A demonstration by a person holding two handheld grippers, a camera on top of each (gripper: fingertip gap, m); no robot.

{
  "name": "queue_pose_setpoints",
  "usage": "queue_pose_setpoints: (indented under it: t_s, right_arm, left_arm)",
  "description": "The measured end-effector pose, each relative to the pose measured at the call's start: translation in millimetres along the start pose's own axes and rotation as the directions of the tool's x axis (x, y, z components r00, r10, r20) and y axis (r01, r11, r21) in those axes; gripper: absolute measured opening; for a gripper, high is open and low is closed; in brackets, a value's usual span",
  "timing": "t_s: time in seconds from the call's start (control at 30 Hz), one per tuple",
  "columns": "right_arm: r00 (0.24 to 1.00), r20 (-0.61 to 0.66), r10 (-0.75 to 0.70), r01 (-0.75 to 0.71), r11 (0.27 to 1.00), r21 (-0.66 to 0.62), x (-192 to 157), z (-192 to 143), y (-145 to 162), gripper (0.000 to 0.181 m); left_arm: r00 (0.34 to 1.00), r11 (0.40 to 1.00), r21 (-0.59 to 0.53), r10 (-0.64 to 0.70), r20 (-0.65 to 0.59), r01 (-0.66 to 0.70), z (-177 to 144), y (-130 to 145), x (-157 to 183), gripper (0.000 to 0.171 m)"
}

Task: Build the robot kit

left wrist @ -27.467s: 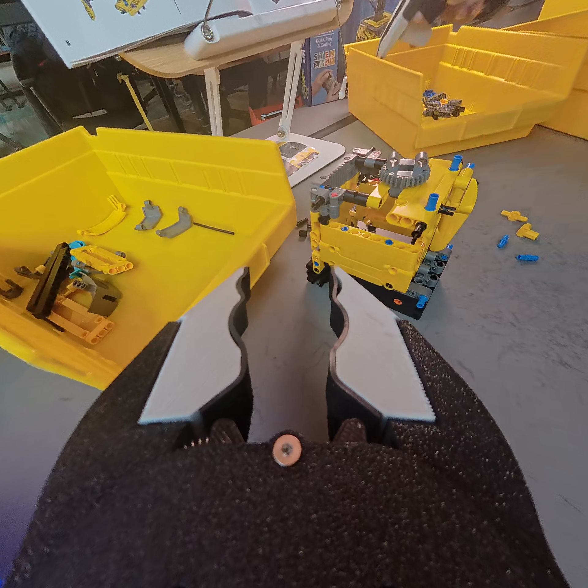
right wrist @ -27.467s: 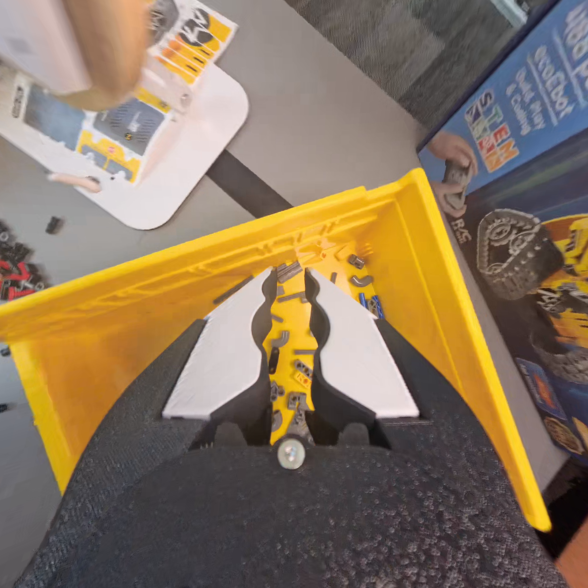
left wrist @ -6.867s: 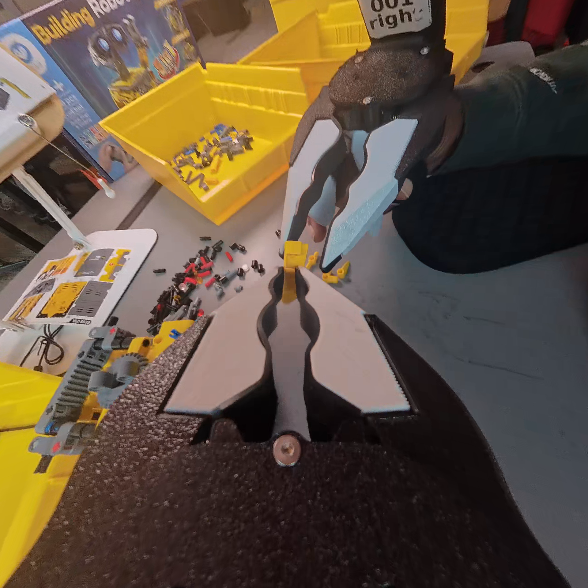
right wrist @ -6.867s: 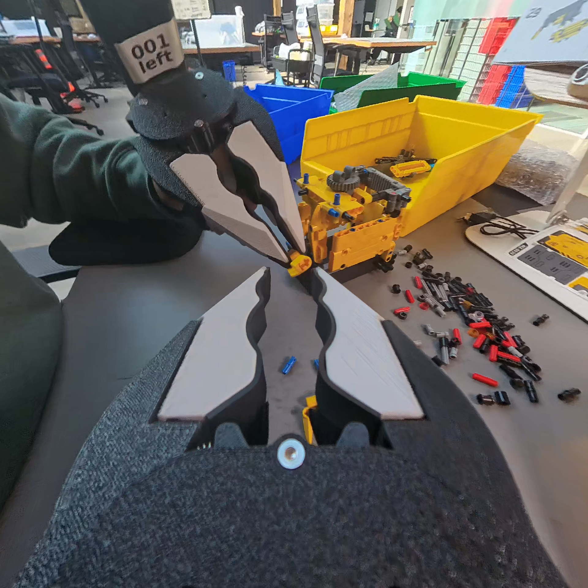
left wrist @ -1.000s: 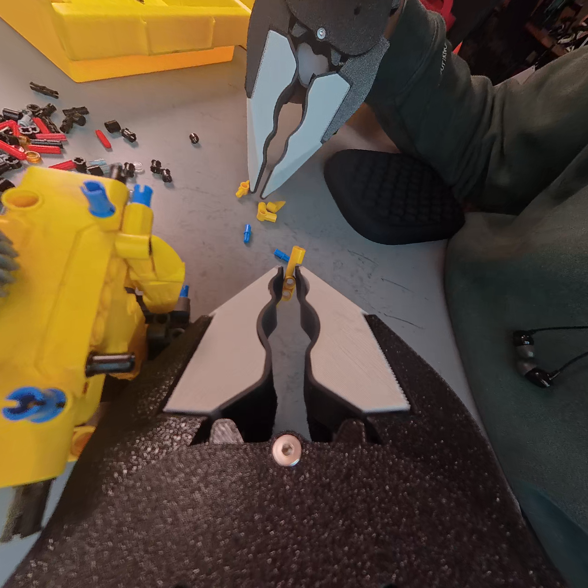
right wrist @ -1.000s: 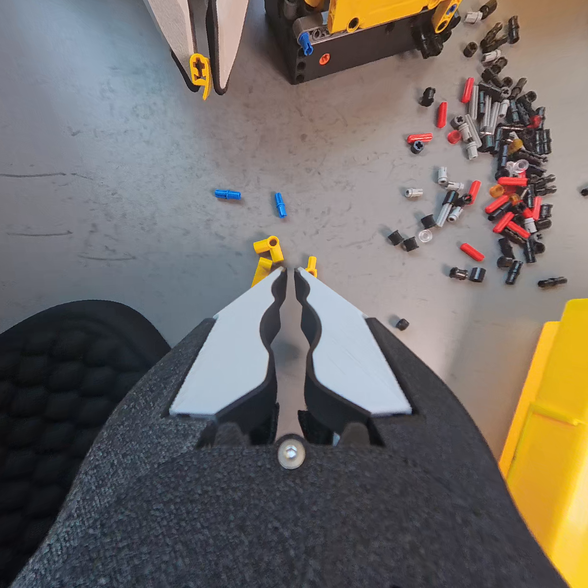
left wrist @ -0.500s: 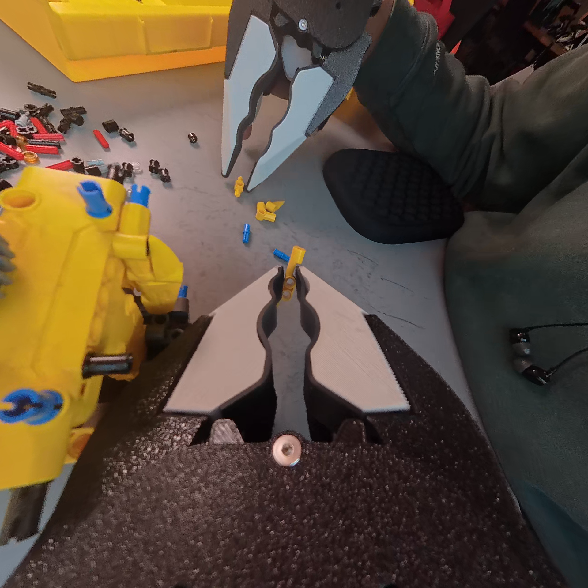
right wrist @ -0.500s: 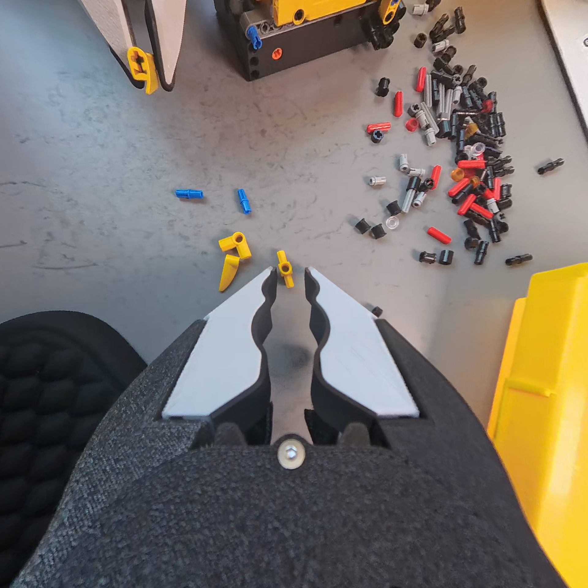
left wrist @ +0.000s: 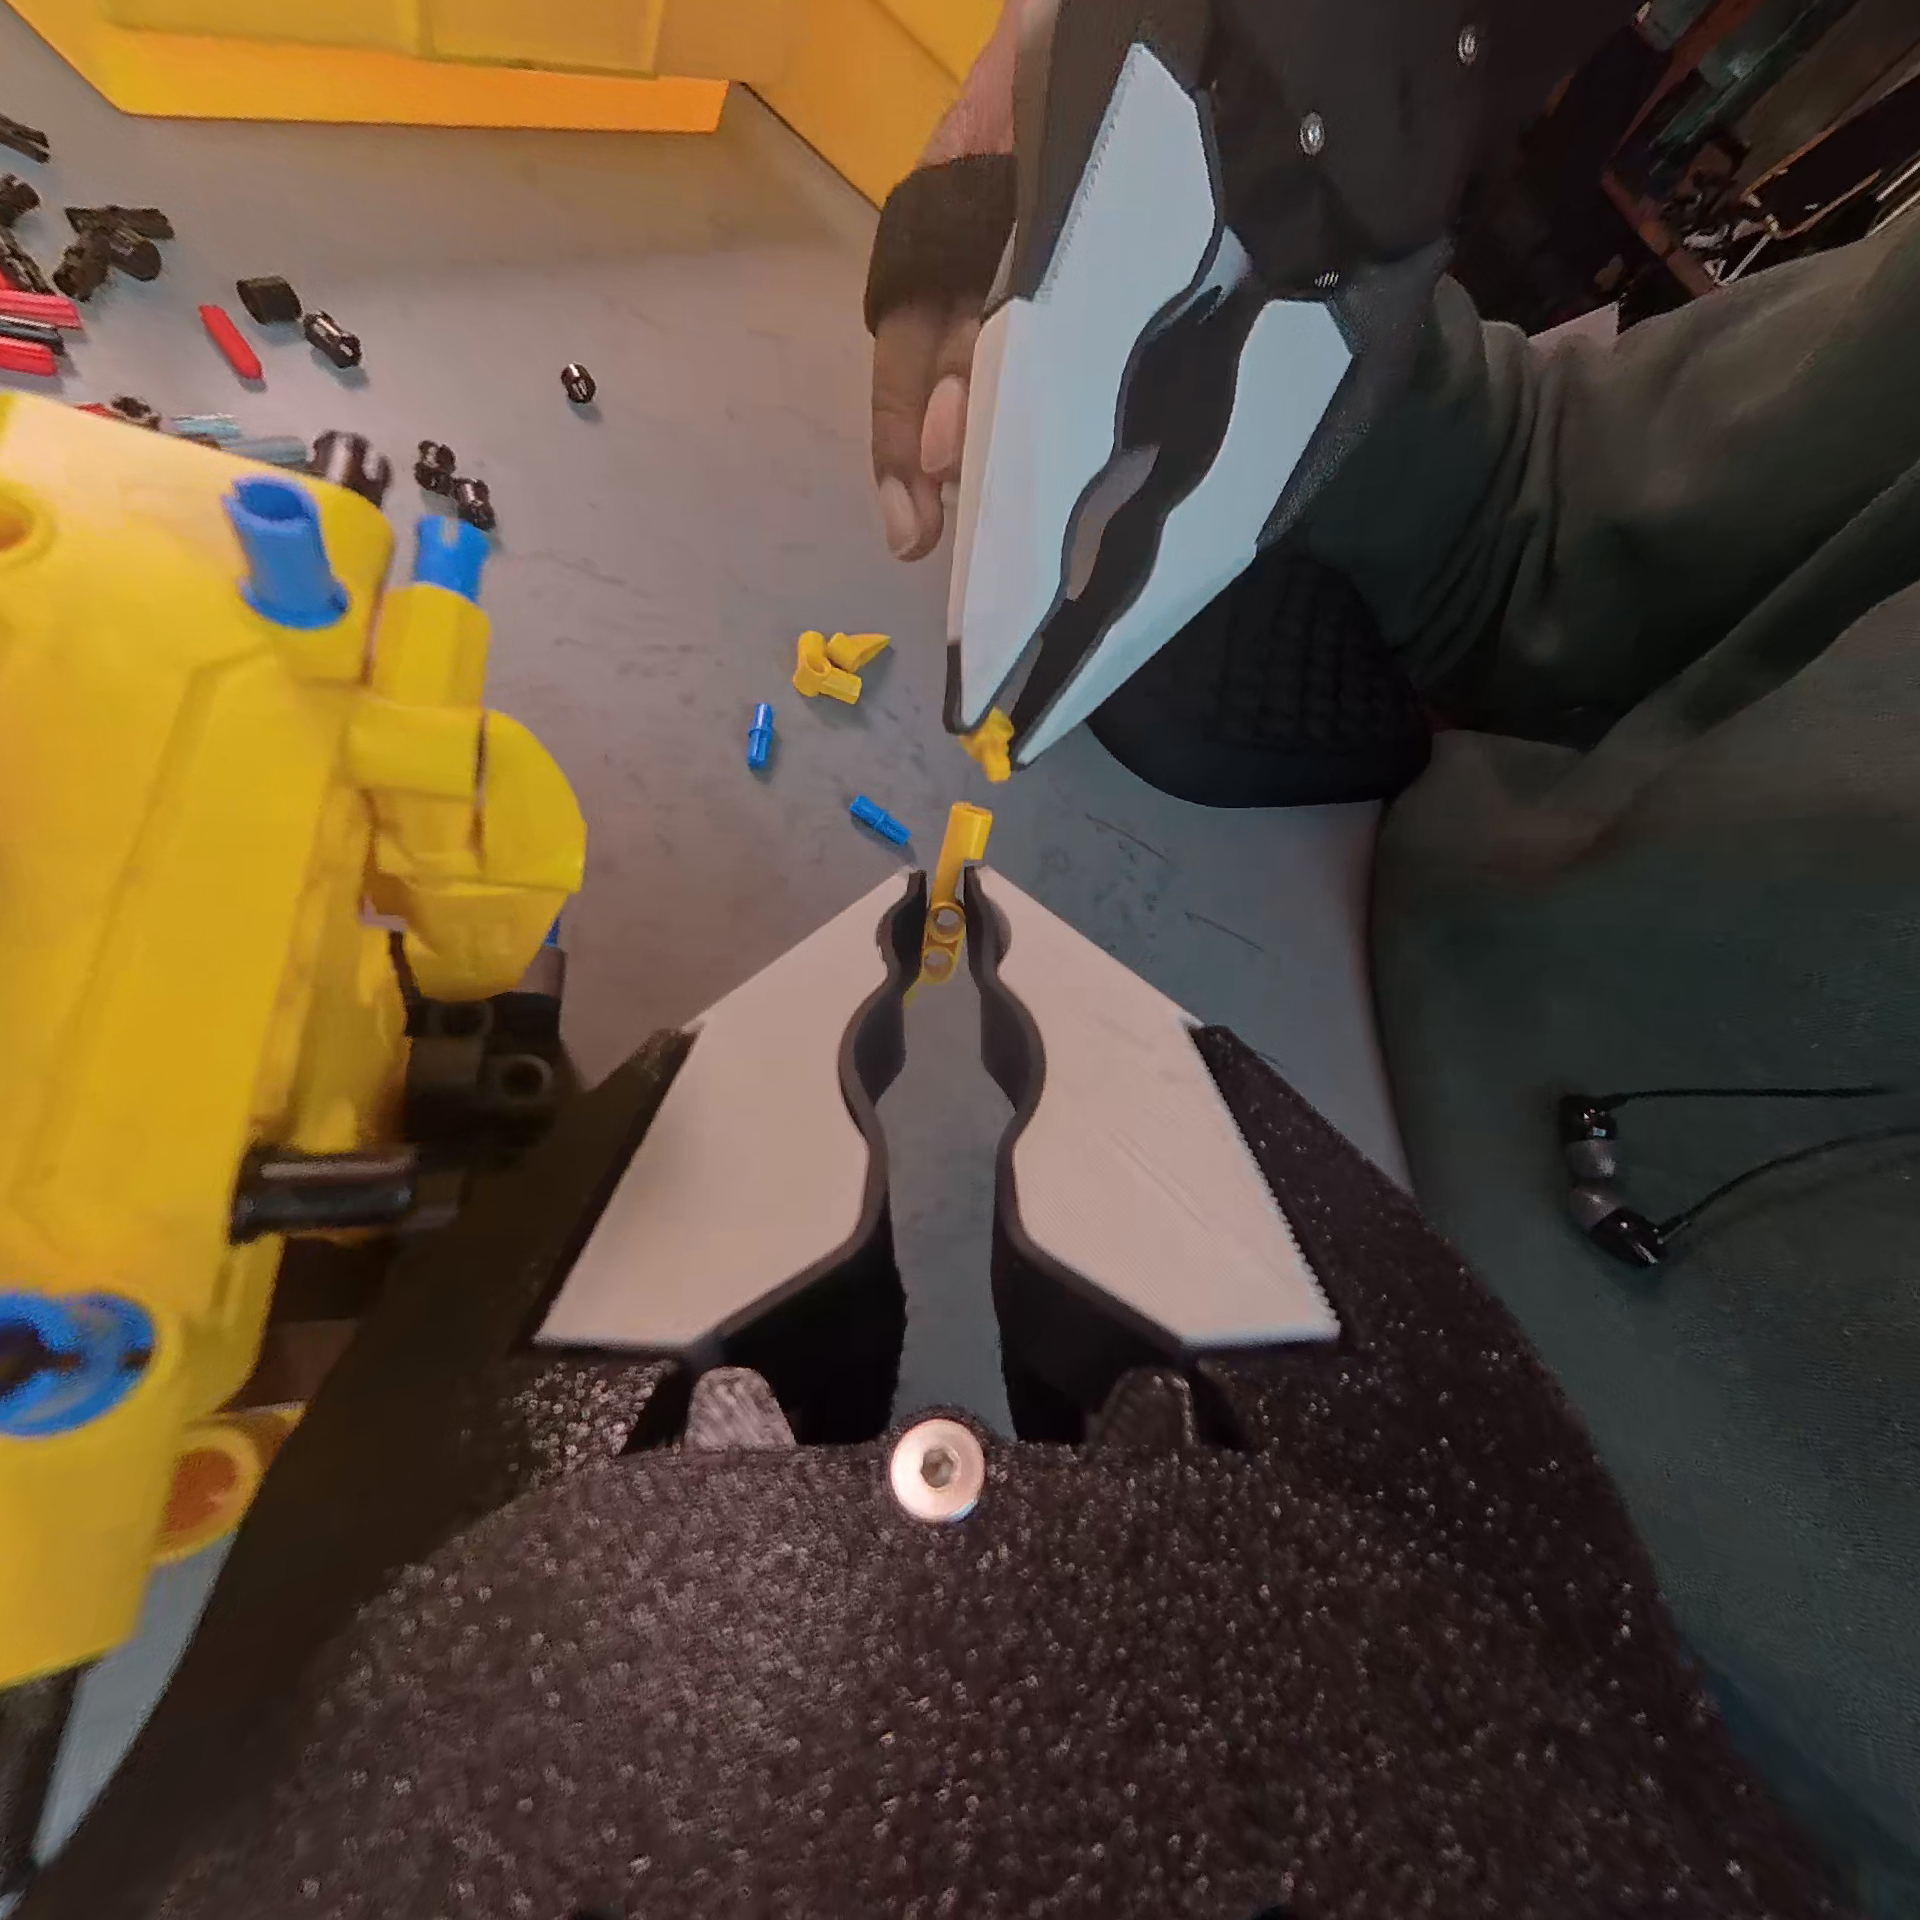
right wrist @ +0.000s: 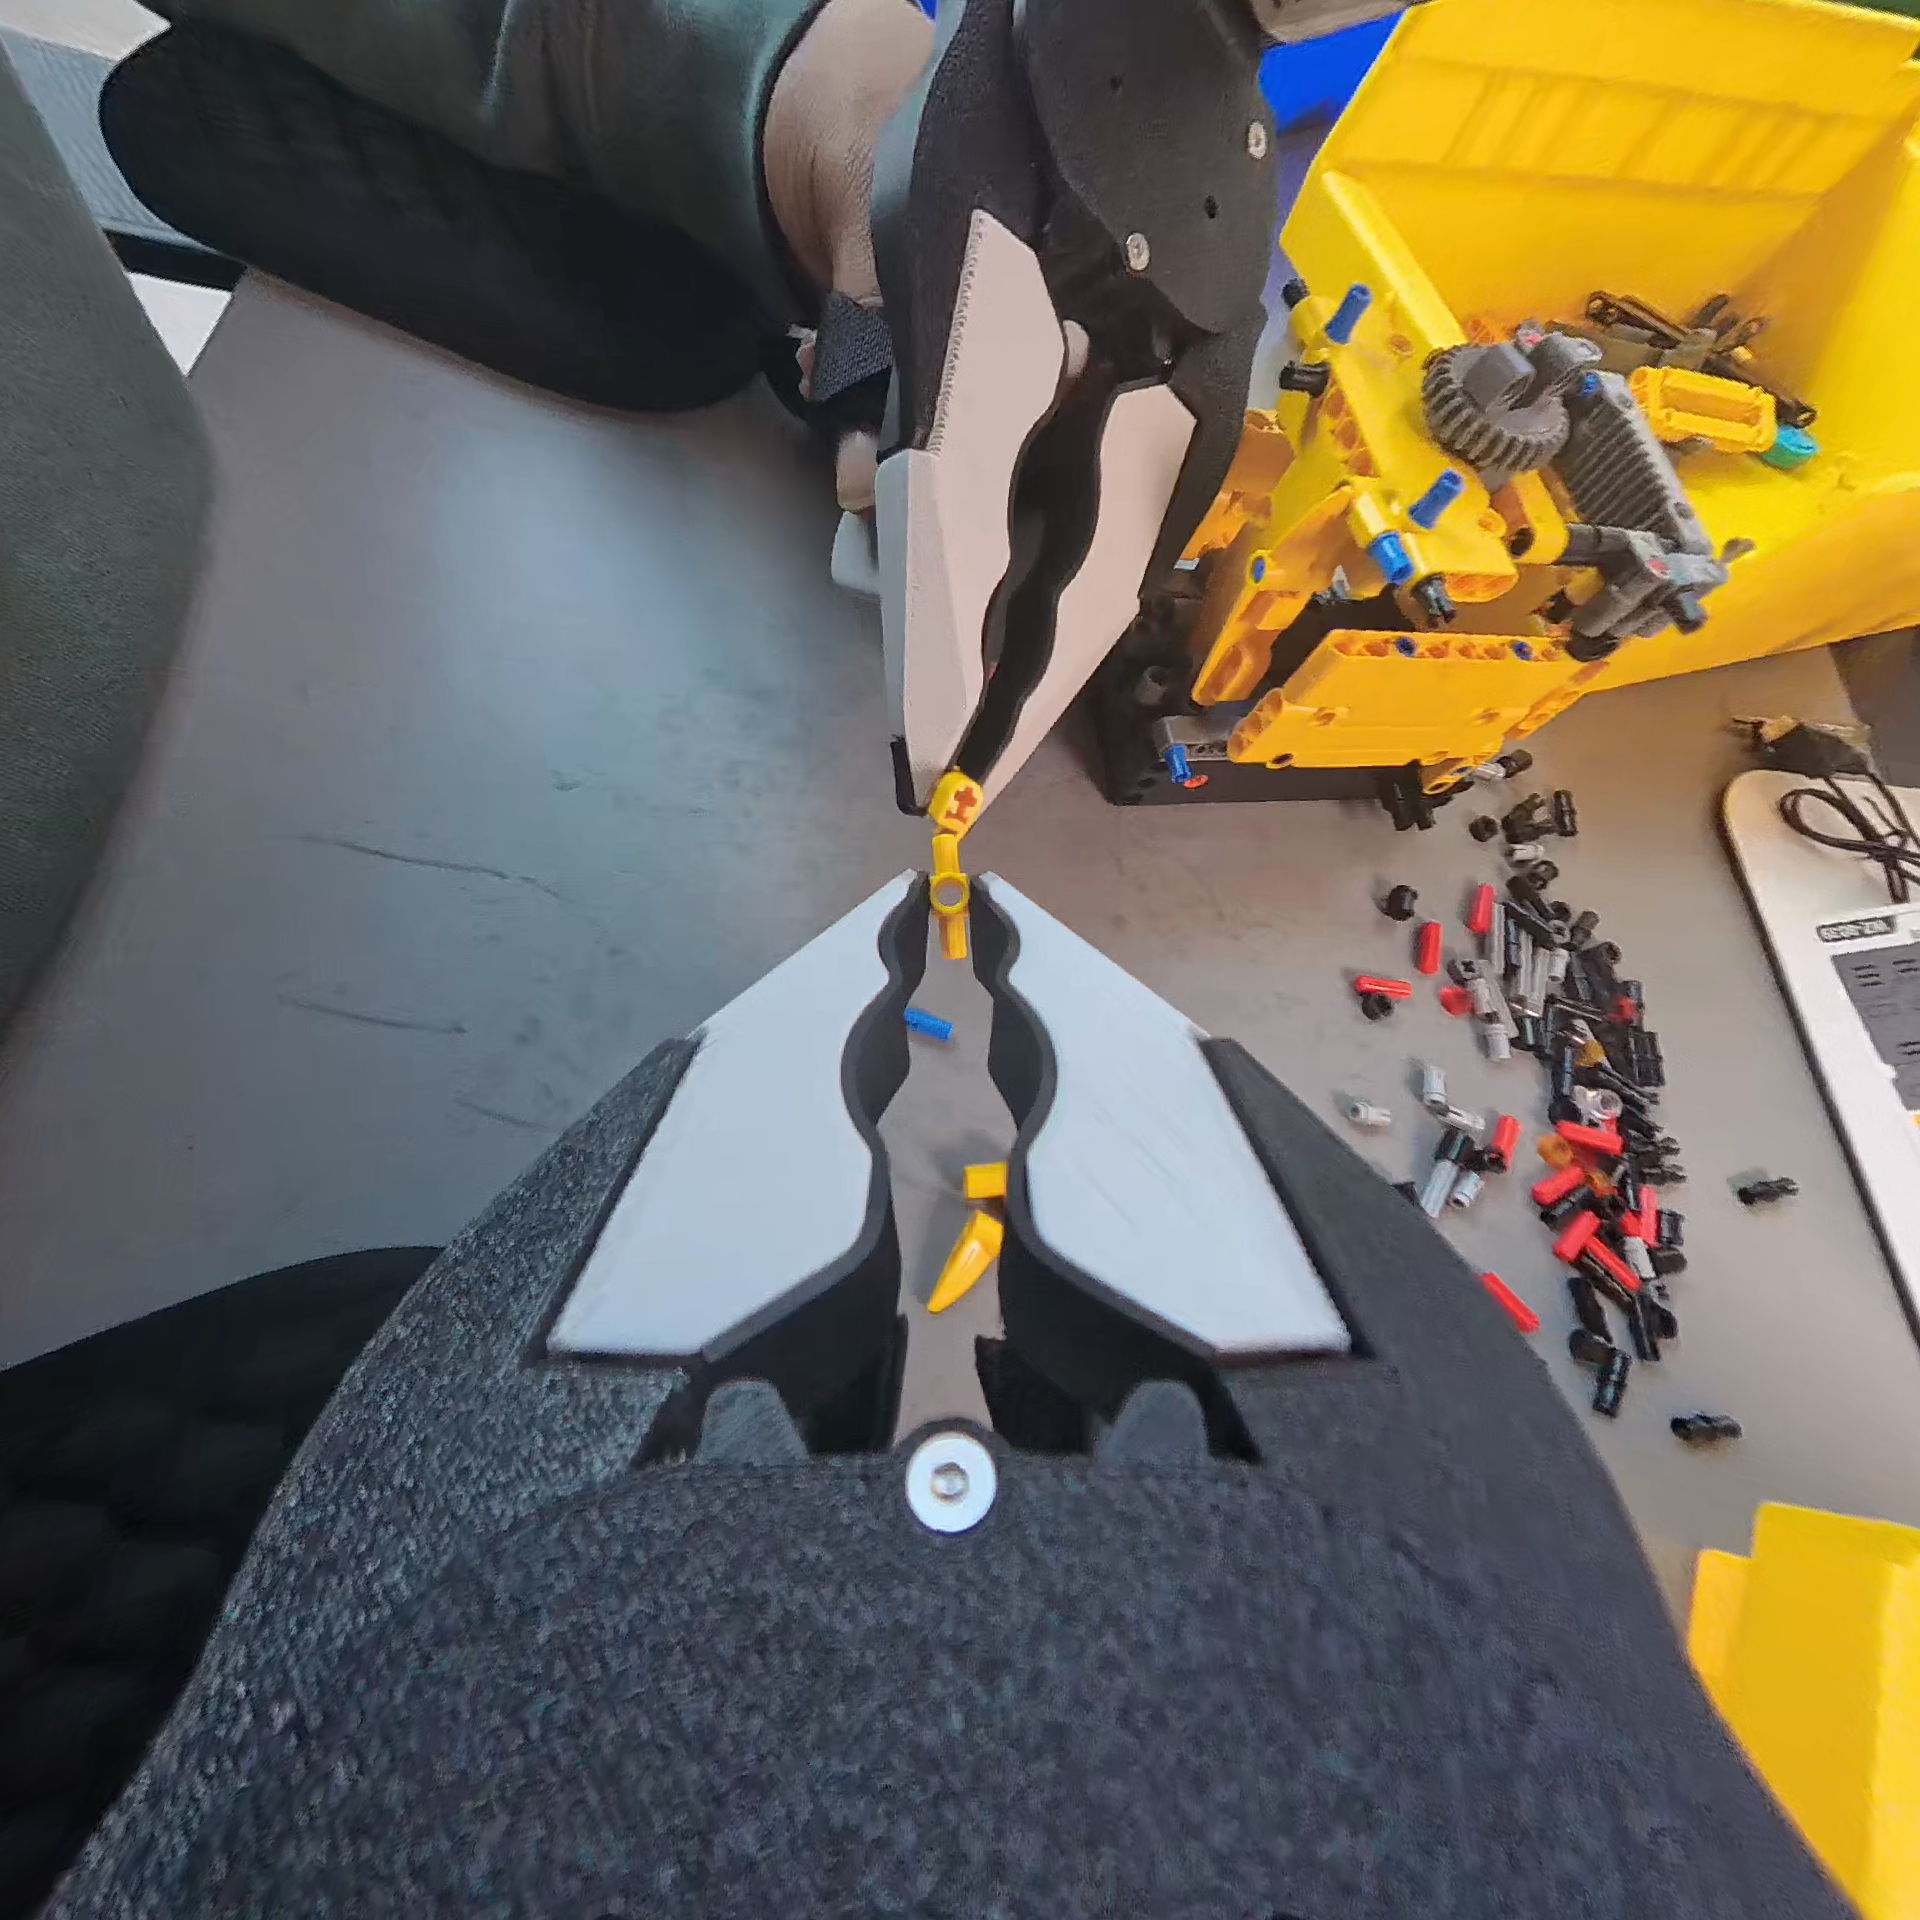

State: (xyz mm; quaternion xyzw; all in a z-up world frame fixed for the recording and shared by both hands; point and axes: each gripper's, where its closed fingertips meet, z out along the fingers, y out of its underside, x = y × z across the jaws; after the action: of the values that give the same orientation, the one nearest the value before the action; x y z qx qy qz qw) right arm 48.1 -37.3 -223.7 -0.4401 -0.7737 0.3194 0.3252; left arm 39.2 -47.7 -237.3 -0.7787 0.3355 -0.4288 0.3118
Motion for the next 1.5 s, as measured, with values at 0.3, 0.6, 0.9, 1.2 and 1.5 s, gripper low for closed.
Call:
queue_pose_setpoints:
  t_s: [0.3, 0.6, 0.9, 1.2, 1.5]
  right_arm:
    - [0.999, -0.009, -0.032, 0.031, 0.994, -0.104, -6.0, 15.6, 15.0, 0.007]
    - [0.999, 0.038, -0.018, 0.024, 0.985, -0.170, -15.1, 22.8, 27.6, 0.006]
    - [1.000, 0.023, -0.018, 0.022, 0.983, -0.180, -13.3, 22.0, 30.4, 0.007]
    - [0.991, -0.050, -0.127, 0.129, 0.991, 0.026, -10.5, 9.5, -14.1, 0.007]
    - [0.973, -0.102, -0.207, 0.210, 0.977, 0.020, -9.8, 5.3, -18.9, 0.007]
  left_arm:
    - [0.992, 0.988, -0.139, 0.079, 0.098, -0.065, 10.4, 19.7, -6.8, 0.006]
    - [0.992, 0.984, -0.172, 0.058, 0.109, -0.038, 9.3, 26.5, -10.7, 0.011]
    - [0.990, 0.978, -0.189, 0.103, 0.099, -0.083, 4.9, 29.1, -8.4, 0.012]
    - [0.996, 0.999, 0.017, -0.039, -0.085, 0.041, -0.2, -3.6, 17.5, 0.018]
    - [0.996, 0.998, 0.057, -0.004, -0.093, 0.009, -2.1, -10.6, 22.9, 0.003]
